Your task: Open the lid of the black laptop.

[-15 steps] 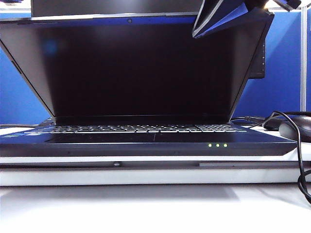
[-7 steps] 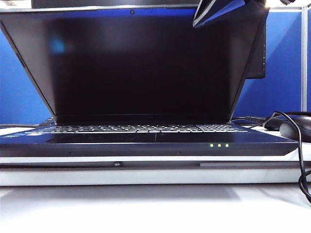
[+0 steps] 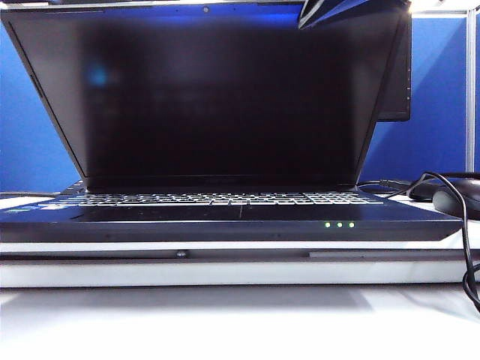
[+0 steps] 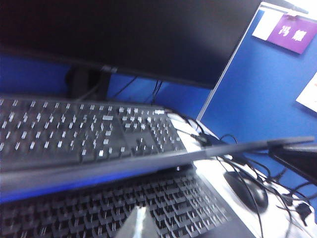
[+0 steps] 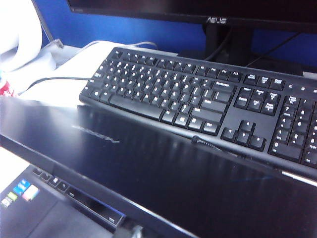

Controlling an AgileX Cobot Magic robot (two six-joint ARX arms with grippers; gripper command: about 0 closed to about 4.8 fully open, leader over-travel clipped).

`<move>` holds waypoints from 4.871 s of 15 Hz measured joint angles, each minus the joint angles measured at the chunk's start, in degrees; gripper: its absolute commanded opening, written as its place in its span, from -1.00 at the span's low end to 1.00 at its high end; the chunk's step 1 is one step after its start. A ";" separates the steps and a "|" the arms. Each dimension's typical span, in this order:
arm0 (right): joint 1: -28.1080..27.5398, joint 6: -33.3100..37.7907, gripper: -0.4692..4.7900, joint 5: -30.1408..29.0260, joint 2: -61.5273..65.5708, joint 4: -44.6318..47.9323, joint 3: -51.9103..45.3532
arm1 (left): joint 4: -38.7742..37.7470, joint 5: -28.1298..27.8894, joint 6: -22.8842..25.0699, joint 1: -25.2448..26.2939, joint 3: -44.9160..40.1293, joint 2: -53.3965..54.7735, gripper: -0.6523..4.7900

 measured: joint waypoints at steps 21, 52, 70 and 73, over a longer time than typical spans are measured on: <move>-0.70 -1.40 -0.84 -29.75 -9.03 -12.33 8.70 | -19.89 42.36 7.72 0.26 20.31 7.56 -0.78; -0.72 0.28 -0.84 2.73 6.64 -14.14 6.05 | -17.73 -8.24 13.81 0.17 17.70 20.24 -0.78; -6.69 -3.30 -0.84 0.96 6.75 0.31 6.32 | 1.27 -15.13 17.03 0.17 17.53 23.45 -0.78; -7.54 -4.15 -0.84 0.11 6.73 2.01 6.32 | 3.80 -15.28 17.00 0.22 17.53 24.74 -0.78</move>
